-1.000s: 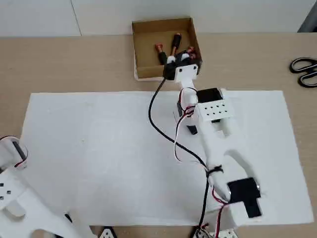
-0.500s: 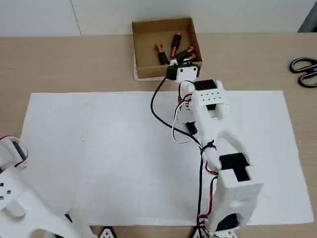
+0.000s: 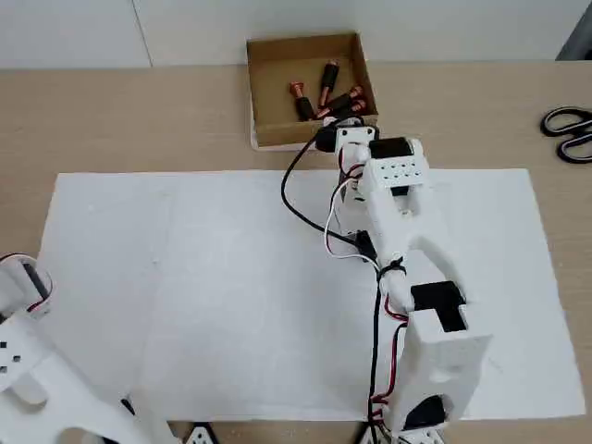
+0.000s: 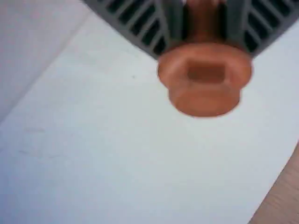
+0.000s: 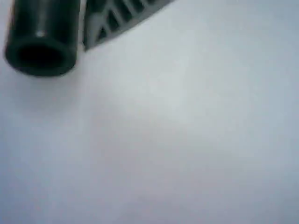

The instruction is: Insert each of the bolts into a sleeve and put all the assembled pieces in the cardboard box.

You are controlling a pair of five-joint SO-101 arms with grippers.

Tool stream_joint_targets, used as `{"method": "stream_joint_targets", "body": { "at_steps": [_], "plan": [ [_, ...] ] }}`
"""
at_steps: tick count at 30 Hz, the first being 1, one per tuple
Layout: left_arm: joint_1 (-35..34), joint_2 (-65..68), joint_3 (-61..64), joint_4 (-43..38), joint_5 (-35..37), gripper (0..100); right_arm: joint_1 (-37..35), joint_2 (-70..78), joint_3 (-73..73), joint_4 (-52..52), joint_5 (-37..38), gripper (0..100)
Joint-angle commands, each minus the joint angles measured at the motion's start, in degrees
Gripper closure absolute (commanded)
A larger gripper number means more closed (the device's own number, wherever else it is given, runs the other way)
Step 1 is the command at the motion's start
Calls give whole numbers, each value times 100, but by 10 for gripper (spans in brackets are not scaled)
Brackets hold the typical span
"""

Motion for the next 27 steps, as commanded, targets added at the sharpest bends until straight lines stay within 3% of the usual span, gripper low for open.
{"method": "stream_joint_targets", "body": {
  "at_steps": [1,27],
  "plan": [
    [26,-132,-13,97,26,995,22,-31,-255,101,44,833],
    [26,-132,-13,97,26,995,-198,356,-158,136,-114,833]
  ]
}}
